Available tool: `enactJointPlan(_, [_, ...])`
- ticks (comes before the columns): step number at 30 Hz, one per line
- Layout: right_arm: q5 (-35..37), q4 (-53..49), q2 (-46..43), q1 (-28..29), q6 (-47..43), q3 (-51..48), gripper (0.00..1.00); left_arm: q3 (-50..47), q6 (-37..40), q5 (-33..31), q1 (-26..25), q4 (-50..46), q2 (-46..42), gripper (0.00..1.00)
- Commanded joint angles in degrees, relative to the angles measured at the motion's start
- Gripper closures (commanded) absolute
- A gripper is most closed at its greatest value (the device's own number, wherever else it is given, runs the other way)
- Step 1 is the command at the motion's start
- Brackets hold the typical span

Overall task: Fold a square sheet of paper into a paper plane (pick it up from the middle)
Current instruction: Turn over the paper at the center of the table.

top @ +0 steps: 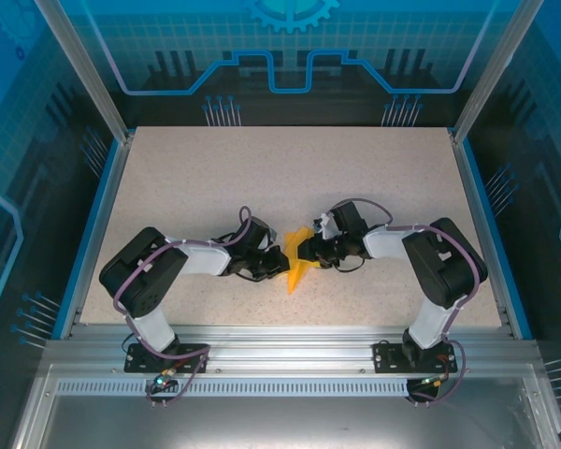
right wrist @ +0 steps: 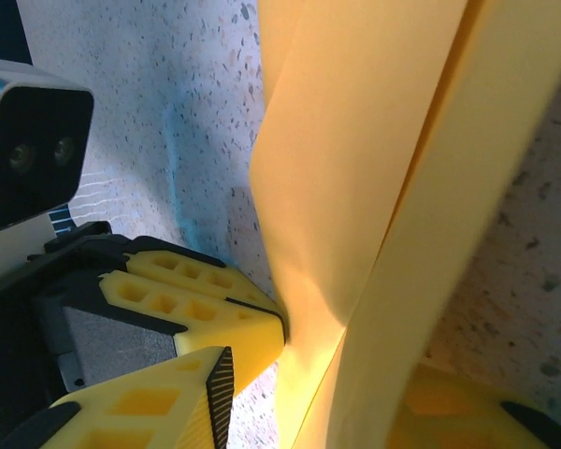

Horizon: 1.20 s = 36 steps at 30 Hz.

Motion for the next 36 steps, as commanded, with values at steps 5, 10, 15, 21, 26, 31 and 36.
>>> enactJointPlan(5, [3.37, 0.78, 2.25, 2.26, 1.75, 1.59, 0.7, -2.33, -1.94, 0.87, 0.88, -0.31, -1.13, 0.89])
enactJointPlan(10, [4.13, 0.42, 2.81, 2.9, 1.68, 2.51, 0.72, -2.87, -2.55, 0.89, 0.92, 0.67, -1.68, 0.88])
enactJointPlan(15, [4.31, -0.44, 3.46, 3.1, 1.0, 3.7, 0.8, -3.28, -3.02, 1.33, 0.96, 1.64, -2.09, 0.88])
enactJointPlan(21, [4.04, -2.25, 4.22, 3.17, -0.45, 5.11, 0.9, -4.37, -3.34, 1.42, 1.0, 2.52, -3.44, 0.88])
enactJointPlan(26, [5.0, -6.81, 2.29, 3.32, -3.46, 5.88, 0.95, -6.22, -3.53, 1.1, 1.2, 3.85, -6.85, 0.84])
enactJointPlan(31, [13.09, -20.03, -4.22, 3.67, -9.6, 10.27, 0.95, -7.6, -1.93, -2.7, 1.23, -0.64, -13.63, 0.81])
enactJointPlan(36, [40.6, -44.98, -9.93, 8.32, -17.26, 19.81, 0.94, -9.64, -0.53, -11.23, 1.3, -9.66, -23.86, 0.78])
